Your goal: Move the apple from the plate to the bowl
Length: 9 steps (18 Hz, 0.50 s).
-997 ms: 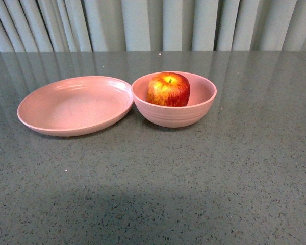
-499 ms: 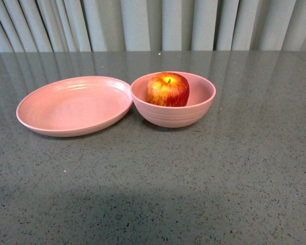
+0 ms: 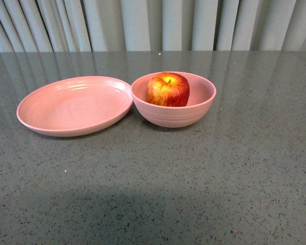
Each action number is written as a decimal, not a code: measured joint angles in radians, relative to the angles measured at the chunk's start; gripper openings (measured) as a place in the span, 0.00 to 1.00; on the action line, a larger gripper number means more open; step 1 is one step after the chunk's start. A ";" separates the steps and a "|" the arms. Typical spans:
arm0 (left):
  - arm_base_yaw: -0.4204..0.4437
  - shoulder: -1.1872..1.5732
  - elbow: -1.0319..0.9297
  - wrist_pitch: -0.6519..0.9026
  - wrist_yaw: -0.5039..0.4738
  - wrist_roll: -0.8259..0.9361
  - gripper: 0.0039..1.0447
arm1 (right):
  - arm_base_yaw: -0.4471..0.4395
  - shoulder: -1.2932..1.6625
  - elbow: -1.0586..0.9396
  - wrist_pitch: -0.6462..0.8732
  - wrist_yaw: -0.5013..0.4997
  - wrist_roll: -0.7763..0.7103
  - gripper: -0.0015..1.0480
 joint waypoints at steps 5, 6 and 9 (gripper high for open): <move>0.001 -0.035 -0.022 -0.017 -0.001 0.000 0.01 | 0.000 0.000 0.000 0.000 0.000 0.000 0.94; 0.001 -0.044 -0.026 -0.022 -0.001 0.000 0.01 | 0.000 0.000 0.000 0.000 0.000 0.000 0.94; 0.003 -0.111 -0.051 -0.058 -0.001 0.000 0.01 | 0.000 0.000 0.000 0.000 0.000 0.000 0.94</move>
